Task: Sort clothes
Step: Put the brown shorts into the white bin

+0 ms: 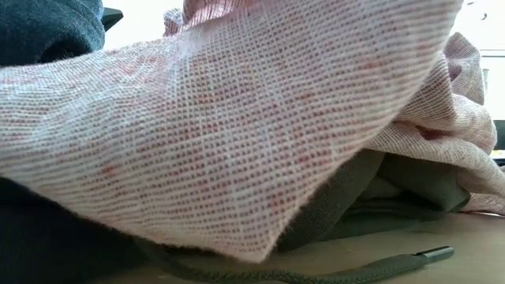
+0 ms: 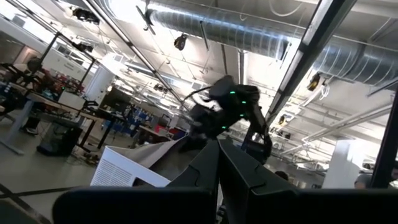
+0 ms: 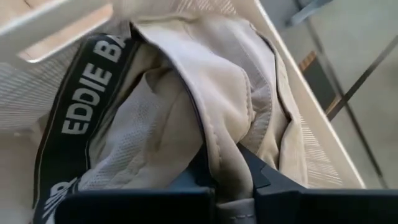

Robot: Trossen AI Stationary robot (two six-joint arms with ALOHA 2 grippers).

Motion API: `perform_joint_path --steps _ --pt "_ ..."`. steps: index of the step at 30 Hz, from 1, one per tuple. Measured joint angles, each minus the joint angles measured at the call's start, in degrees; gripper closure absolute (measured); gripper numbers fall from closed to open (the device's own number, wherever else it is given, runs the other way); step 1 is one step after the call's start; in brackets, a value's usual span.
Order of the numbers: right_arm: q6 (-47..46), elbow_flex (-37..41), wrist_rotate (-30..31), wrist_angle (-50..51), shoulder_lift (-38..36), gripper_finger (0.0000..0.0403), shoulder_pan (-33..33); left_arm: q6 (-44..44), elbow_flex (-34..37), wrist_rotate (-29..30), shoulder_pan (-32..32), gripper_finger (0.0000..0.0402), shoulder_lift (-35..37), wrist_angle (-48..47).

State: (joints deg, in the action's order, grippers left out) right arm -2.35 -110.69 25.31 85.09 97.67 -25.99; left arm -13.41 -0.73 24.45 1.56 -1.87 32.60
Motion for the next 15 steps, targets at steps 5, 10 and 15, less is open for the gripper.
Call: perform_joint_path --steps 5,10,15 --pt "2.6 2.5 -4.0 -1.9 2.2 0.0398 -4.5 0.0 0.0 -1.3 0.0 0.0394 0.0 0.0" --pt "5.7 15.4 -12.8 -11.7 1.1 0.0398 -9.2 -1.6 0.0 -1.8 0.0 0.0394 0.0 -0.3" --pt "6.1 27.4 -16.5 -21.7 0.9 0.0397 -11.7 -1.9 0.0 -1.8 0.0 0.0394 0.0 -0.3"
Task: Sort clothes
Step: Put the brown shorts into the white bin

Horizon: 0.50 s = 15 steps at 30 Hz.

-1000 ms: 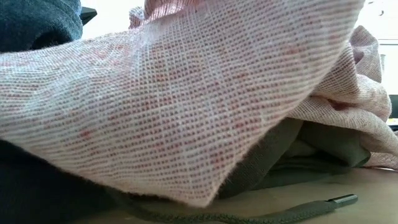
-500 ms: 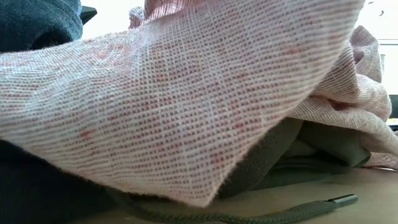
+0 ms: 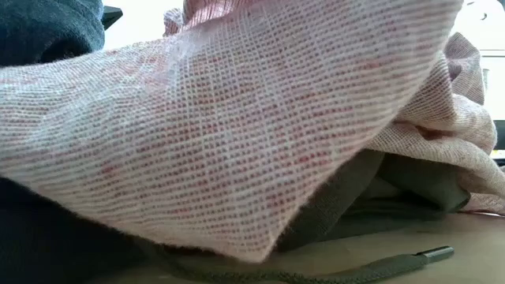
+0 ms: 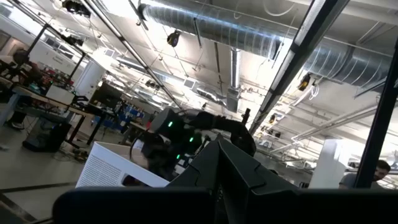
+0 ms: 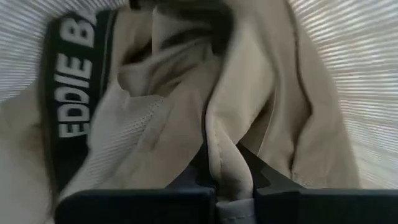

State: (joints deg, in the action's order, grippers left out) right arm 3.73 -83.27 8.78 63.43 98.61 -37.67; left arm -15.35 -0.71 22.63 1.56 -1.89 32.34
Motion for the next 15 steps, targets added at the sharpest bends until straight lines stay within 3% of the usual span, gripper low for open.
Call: perform_joint_path --steps 8,12,15 --pt "0.2 13.4 -1.1 -10.6 0.0 0.0390 -2.6 0.0 0.0 0.4 0.0 0.0394 0.0 0.0" --pt "-1.7 14.4 -1.1 -10.5 0.0 0.0383 -3.6 0.0 0.0 0.4 0.0 0.0394 0.0 0.0" --pt "-2.7 12.4 -1.6 -7.0 0.0 0.0349 -4.4 0.1 0.0 0.6 0.0 0.0394 0.0 0.0"
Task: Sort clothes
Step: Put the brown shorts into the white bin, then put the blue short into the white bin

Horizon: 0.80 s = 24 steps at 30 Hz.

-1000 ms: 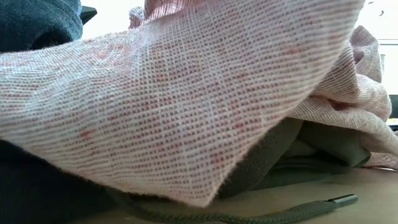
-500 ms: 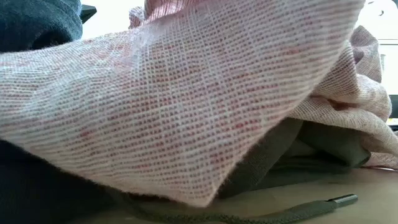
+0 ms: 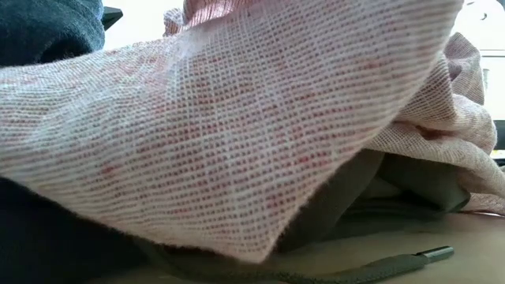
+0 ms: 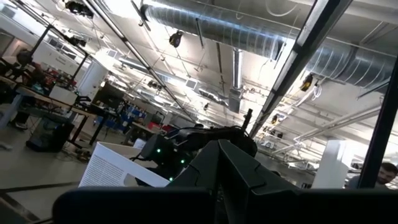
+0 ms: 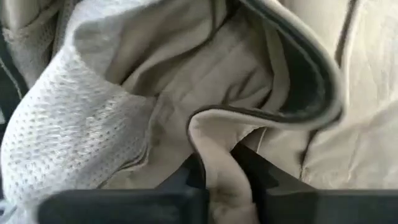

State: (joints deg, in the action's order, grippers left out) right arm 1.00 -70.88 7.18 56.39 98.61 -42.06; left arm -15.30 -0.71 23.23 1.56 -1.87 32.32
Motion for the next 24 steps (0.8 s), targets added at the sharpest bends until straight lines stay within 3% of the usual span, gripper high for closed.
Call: perform_joint_path --steps 7,13,19,24 --pt "0.0 -11.7 4.5 12.2 0.0 0.0240 0.0 0.0 0.0 0.4 0.0 0.0394 0.0 -0.3" --pt "-3.6 -26.2 12.2 19.8 -1.0 0.0223 1.7 0.0 0.0 0.4 0.0 0.0394 0.0 -0.4" --pt "-2.9 -34.1 12.2 13.1 -6.4 0.0222 9.3 0.0 0.0 0.5 0.0 0.0394 0.0 -0.4" --pt "-2.5 -31.8 11.7 1.4 -12.5 0.0222 20.4 0.0 0.0 0.5 0.0 0.0394 0.0 -0.4"
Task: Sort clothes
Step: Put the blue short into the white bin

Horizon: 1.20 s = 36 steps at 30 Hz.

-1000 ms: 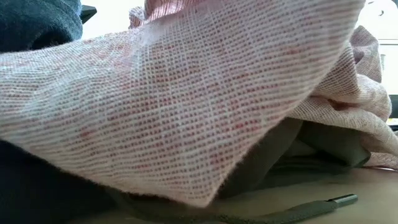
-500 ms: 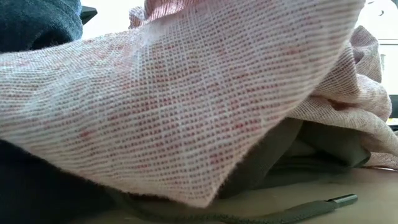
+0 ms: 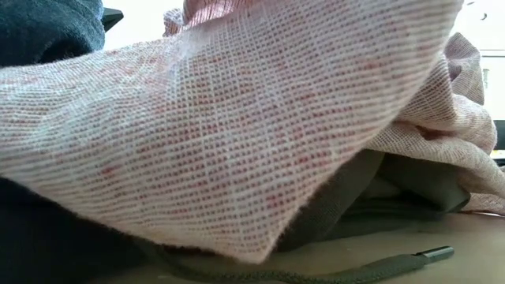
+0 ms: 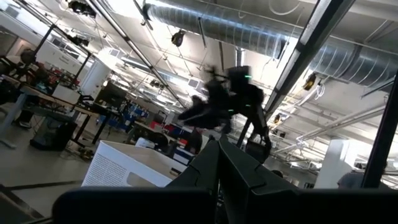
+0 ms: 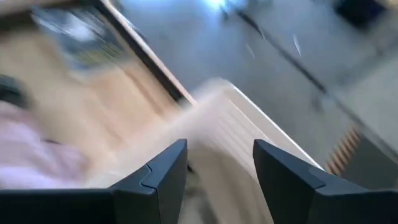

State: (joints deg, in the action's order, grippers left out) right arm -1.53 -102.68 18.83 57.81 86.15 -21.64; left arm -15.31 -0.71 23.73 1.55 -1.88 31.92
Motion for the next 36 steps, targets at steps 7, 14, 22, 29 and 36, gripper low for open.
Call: perform_joint_path --steps 7,14,22,29,36 --pt "-0.6 11.2 -3.6 -20.6 -3.3 0.0222 18.6 0.0 0.0 0.0 0.0 0.0394 0.0 0.0" --pt "-1.0 25.2 -18.4 -46.7 -1.0 0.0222 30.8 0.0 0.0 0.0 0.0 0.0394 0.0 0.0" --pt "-6.8 28.4 -27.8 -67.5 10.4 0.0222 37.7 0.0 0.0 0.9 0.0 0.0394 0.0 -0.7" --pt "-1.1 19.0 -28.9 -64.4 23.5 0.0221 40.1 0.0 0.0 1.0 0.0 0.0394 0.0 -0.8" --pt "3.1 10.1 -29.1 -55.9 33.8 0.0221 40.5 -0.1 0.0 1.0 0.0 0.0394 0.0 -0.8"
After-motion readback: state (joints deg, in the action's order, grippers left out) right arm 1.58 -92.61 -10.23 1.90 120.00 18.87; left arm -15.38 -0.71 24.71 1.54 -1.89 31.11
